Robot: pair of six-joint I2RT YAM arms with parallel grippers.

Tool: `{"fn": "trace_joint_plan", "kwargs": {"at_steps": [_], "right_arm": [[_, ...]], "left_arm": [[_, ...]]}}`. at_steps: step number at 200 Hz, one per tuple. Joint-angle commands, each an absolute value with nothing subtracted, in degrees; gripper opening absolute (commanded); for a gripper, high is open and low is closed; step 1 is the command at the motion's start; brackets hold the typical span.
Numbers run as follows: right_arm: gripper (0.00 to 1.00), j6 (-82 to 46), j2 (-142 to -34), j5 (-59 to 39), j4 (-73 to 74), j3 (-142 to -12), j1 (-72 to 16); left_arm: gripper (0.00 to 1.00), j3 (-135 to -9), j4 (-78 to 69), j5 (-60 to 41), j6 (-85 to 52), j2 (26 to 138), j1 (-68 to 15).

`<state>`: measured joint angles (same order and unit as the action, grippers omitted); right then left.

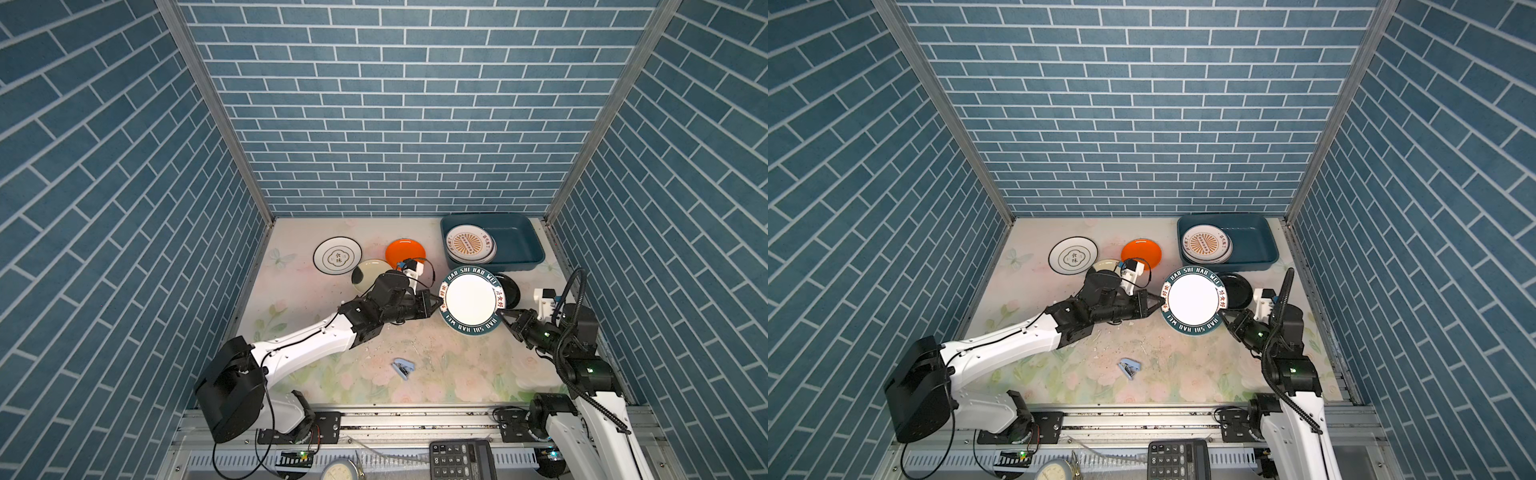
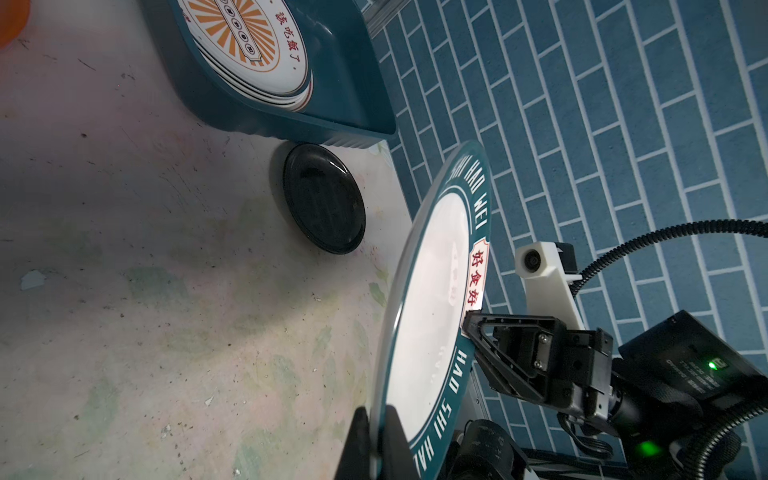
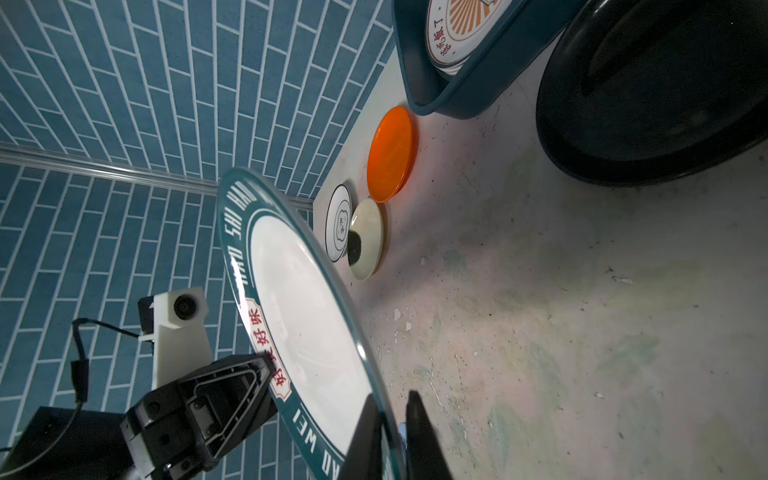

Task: Place the plates into the plastic bin on the countertop
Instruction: 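Carry the plate with the right gripper and lower it into the teal bin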

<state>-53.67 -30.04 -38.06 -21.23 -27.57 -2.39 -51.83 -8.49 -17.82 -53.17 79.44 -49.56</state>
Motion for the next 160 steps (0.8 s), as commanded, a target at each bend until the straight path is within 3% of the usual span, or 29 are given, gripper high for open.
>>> {"fn": "trace_joint_plan", "kwargs": {"at_steps": [1,21,36,63,82,160], "right_arm": [[0.00,-55.7,-30.7,-36.6,-20.4,-27.2,-2.4],[0.00,-55.9,-31.2,-36.4,-20.4,-27.2,-2.4],[0.00,-56.0,-31.1,-36.4,-20.4,-27.2,-2.4],[0.00,-56.0,-30.7,-35.5,-21.4,-27.4,-2.4],[0.00,-55.9,-30.6,-34.7,-22.0,-27.5,-2.5],[0.00,-52.6,-38.3,-34.1,-23.6,-33.2,-2.4]], "left_arm": [[0.00,-53.0,-11.5,-19.0,-50.6,79.4,-50.3],[0.00,-52.5,-10.9,-18.3,-50.4,79.4,-50.3],[0.14,-52.1,-11.0,-18.5,-50.1,79.3,-50.3],[0.68,-52.2,-8.7,-17.2,-49.0,78.8,-50.3],[0.99,-51.8,-7.4,-15.4,-47.9,77.9,-50.2],[1.00,-47.5,-3.1,-5.6,-42.5,71.5,-47.6]]}}
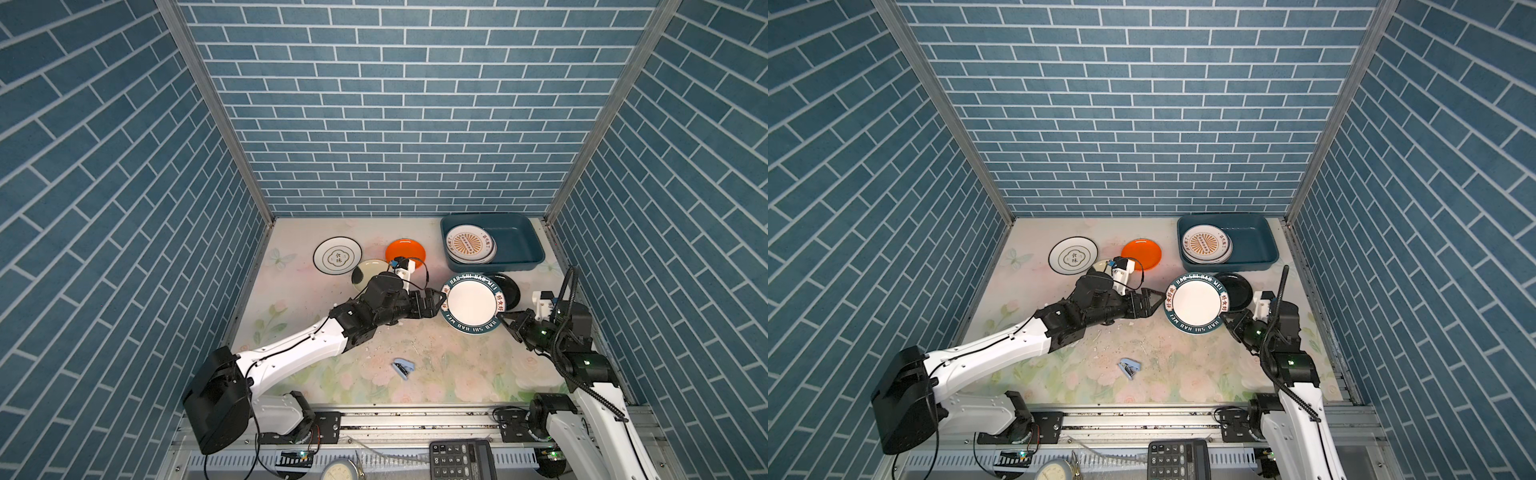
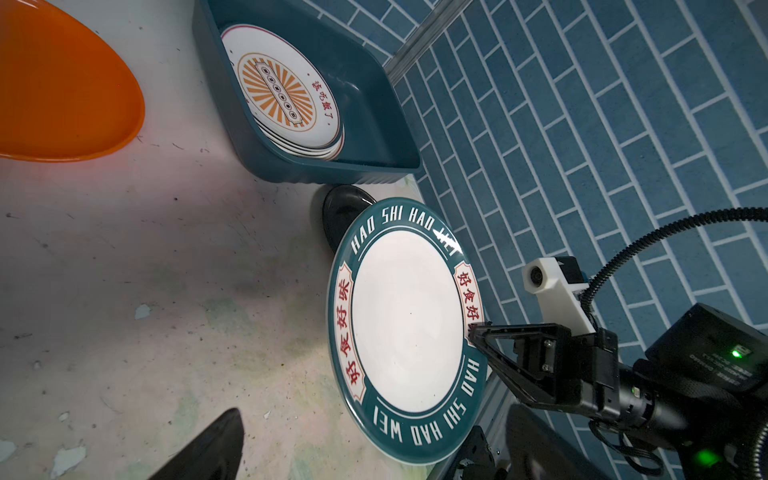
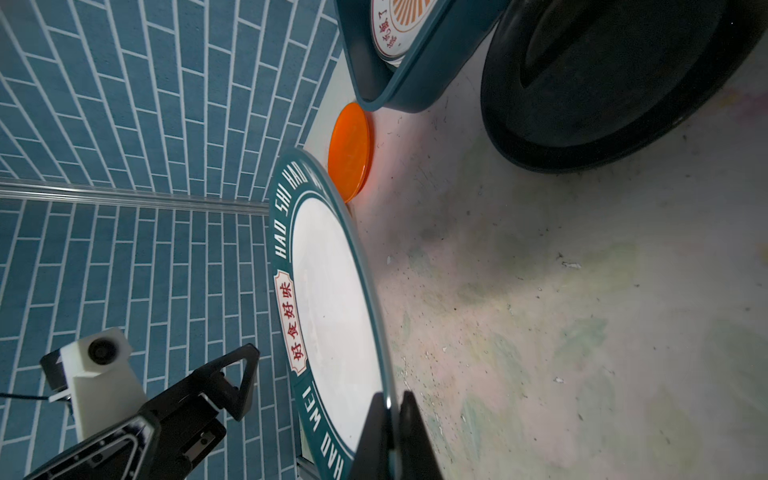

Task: Place the plates into the plastic bin on the countertop
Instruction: 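Carry the plate with the right gripper and lower it into the teal bin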

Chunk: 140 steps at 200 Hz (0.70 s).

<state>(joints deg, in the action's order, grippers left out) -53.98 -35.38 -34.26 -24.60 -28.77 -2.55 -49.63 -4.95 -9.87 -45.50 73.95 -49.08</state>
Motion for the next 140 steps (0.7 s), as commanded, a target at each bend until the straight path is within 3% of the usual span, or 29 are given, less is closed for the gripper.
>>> {"fn": "trace_joint_plan", "kwargs": {"at_steps": [1,93,140], "right_arm": [[0.00,-52.5,-38.5,-34.1,-23.6,-33.4,-2.4],[0.00,-46.0,-62.6,-30.5,-21.7,-52.5,-2.1],[0.00,-43.6,-72.2,-28.0,-24.0,-62.7,-1.1]], "left_arm": [[1.00,-47.5,-2.9,-5.5,-42.4,71.4,-47.5],[1.00,-44.5,11.2,8.8,-29.9,61.2,-44.7],[1.00,-40.8,11.1,7.6,-28.4,57.7,-40.5]]}}
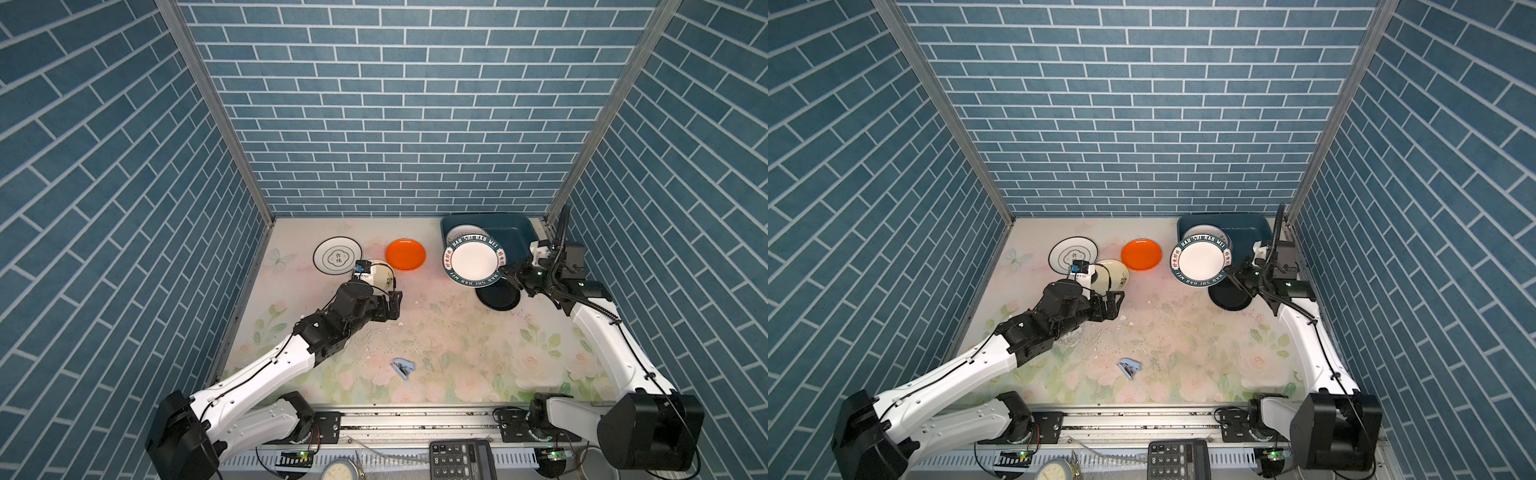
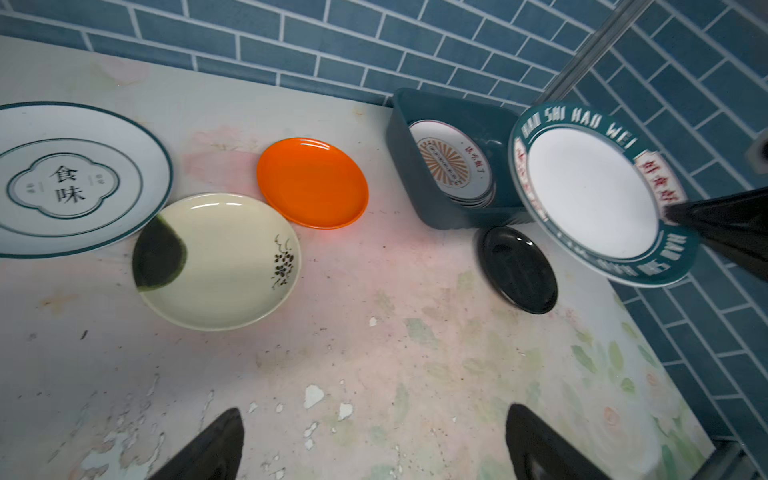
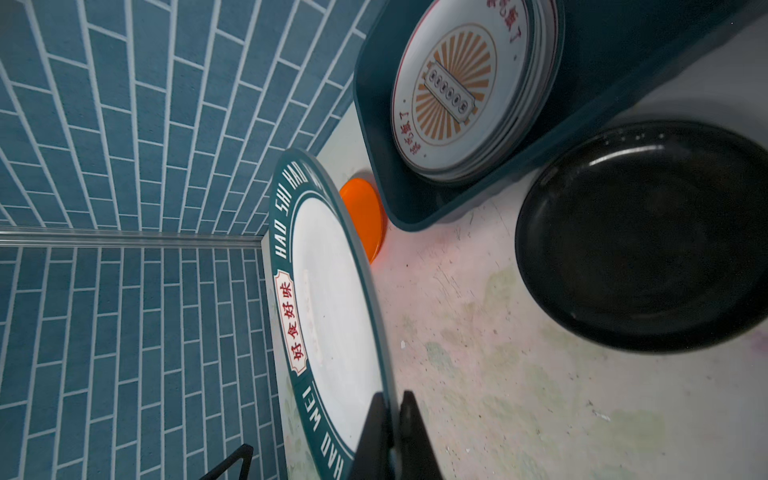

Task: Place the plates into the plastic bin on the countertop
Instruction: 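Carry the plate with the right gripper and lower it into the teal bin, then release the plate and withdraw the right gripper toward the black plate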

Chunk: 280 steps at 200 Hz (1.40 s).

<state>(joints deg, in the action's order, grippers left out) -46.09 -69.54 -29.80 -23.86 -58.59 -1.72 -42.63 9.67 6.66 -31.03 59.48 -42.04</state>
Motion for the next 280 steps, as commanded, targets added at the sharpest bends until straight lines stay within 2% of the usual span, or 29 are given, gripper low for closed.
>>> {"fn": "trace_joint_plan", "kwargs": {"at_steps": [1,59,98,145,199,234,239,244,250,265,280], "right_arm": [[0.00,-43.6,-72.3,-27.9,-24.0,-62.9,-1.1],[0.00,-40.9,-82.6,-24.3,-25.8,-73.7,1.7],[0.00,-40.4,-93.9,-19.3,-25.3,-82.7,2.0],[0.00,-42.1,-109.3,-21.4,-25.7,-94.2,2.0],[0.00,-44.0,-116.4,-24.3,-23.1,-96.9,1.2],[0.00,-42.2,-120.4,-27.4,-26.7,-102.0,-0.3],[0.11,-41.5,-121.1,-27.7,-28.2,-103.4,-0.5],[0.29,-40.6,-121.9,-28.0,-30.1,-105.1,-0.6],[0.46,-39.4,-122.9,-28.5,-33.3,-107.6,-0.5],[0.65,-35.2,-124.7,-27.9,-41.1,-113.8,-0.5],[0.73,-33.2,-124.0,-26.9,-44.2,-115.3,-0.6]], "left_arm": [[1.00,-40.8,11.1,7.5,-28.3,57.6,-40.4],[1.00,-37.8,11.9,7.6,-25.2,55.1,-38.2],[1.00,-37.5,13.1,8.9,-22.6,54.3,-37.3],[1.00,-37.4,13.0,9.9,-20.6,55.1,-35.8],[1.00,-37.4,8.9,1.2,-22.6,58.1,-31.6],[1.00,-37.6,7.9,-1.2,-22.9,59.7,-30.0],[1.00,-37.9,8.0,-1.3,-22.9,59.8,-29.8],[1.00,-38.0,8.2,-1.5,-22.9,59.8,-29.7],[1.00,-38.1,8.4,-1.8,-22.9,59.9,-29.5],[1.00,-38.6,9.1,-2.1,-23.1,59.6,-29.2],[1.00,-38.6,9.9,-2.3,-23.2,58.5,-29.0]]}}
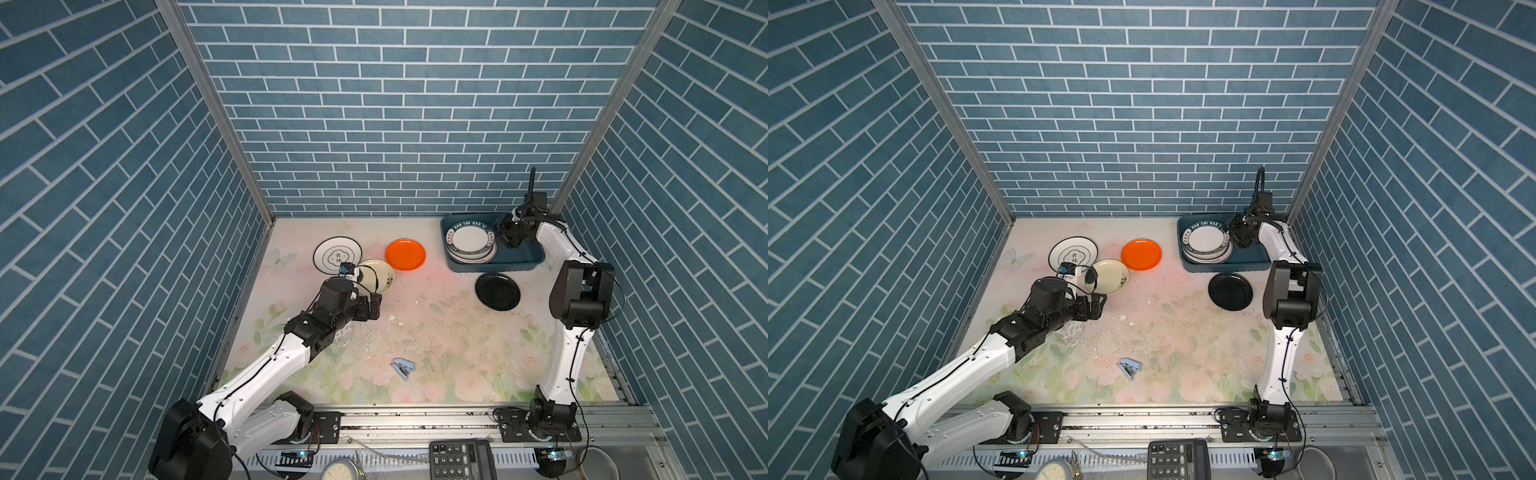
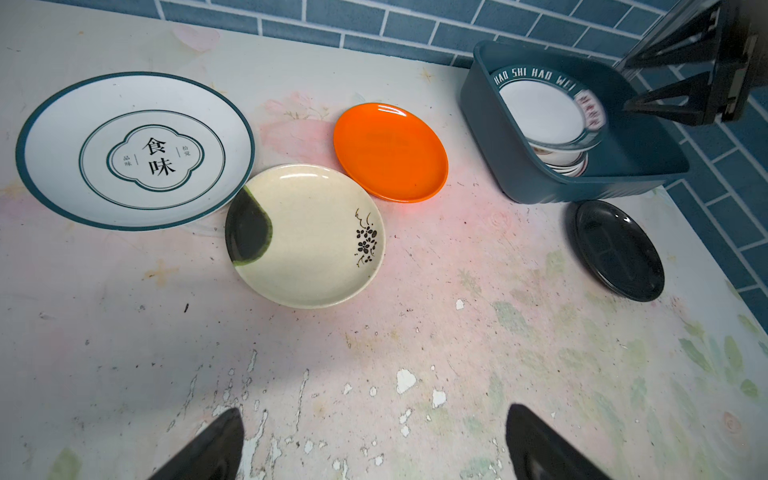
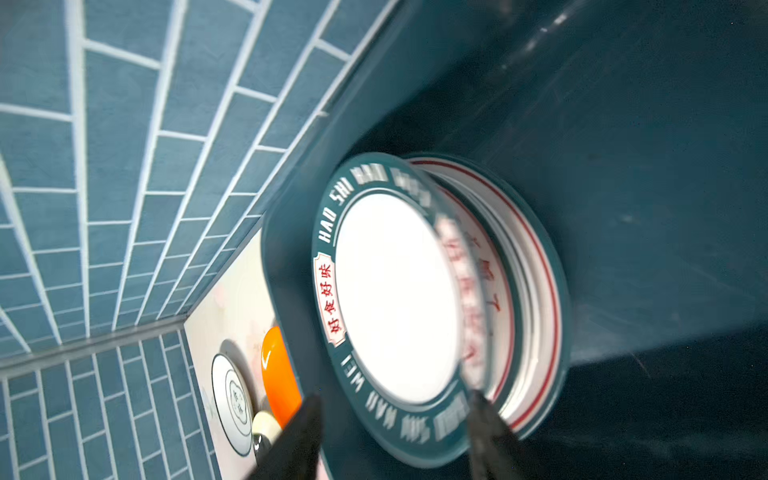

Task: Place the plates into the plastic bin on the countertop
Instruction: 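Release the plate and withdraw the right gripper toward the black plate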

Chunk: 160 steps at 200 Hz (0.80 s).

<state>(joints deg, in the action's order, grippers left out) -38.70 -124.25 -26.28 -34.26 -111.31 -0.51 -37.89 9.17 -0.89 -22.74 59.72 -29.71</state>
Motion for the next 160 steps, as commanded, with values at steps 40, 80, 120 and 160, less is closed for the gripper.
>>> {"fn": "trace_joint_plan", "kwargs": {"at_steps": [40,80,120,160], "right_arm": [[0.76,-33.8,-116.1,-27.1,-41.6,-107.4,-0.5],[0.76,-36.1,-107.1,-28.9,-36.7,-96.1,-0.6],[0.83,-36.2,-93.9,-28.5,-30.2,-78.6,-0.8],[0.88,-34.8,-80.8,-29.9,-25.9,-65.1,-0.8]], "left_arm": [[1.00,-38.5,11.4,-1.8,-25.2,56.3,-27.1],[0.99,-39.7,13.8,-3.2,-27.6,57.9,-25.0],[0.99,-43.6,15.6,-7.9,-30.0,61.4,-24.5],[1.00,-48.0,19.4,-9.0,-31.1,63.3,-24.2]]}}
